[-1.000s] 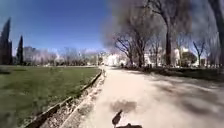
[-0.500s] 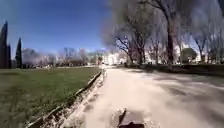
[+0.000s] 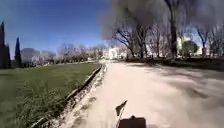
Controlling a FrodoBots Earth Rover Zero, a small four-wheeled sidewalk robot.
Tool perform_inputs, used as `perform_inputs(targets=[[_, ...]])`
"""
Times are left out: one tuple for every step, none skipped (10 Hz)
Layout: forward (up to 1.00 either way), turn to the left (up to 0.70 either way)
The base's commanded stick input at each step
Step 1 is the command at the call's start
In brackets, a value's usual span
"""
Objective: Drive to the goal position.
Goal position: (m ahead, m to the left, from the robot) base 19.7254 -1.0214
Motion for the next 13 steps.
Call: perform_inputs(targets=[[0.96, 0.00], [0.96, 0.00], [0.96, 0.00], [0.96, 0.00], [0.96, 0.00], [0.96, 0.00], [0.96, 0.00], [0.96, 0.00], [0.96, 0.00], [0.95, 0.00], [0.95, 0.00], [0.95, 0.00], [0.95, 0.00]])
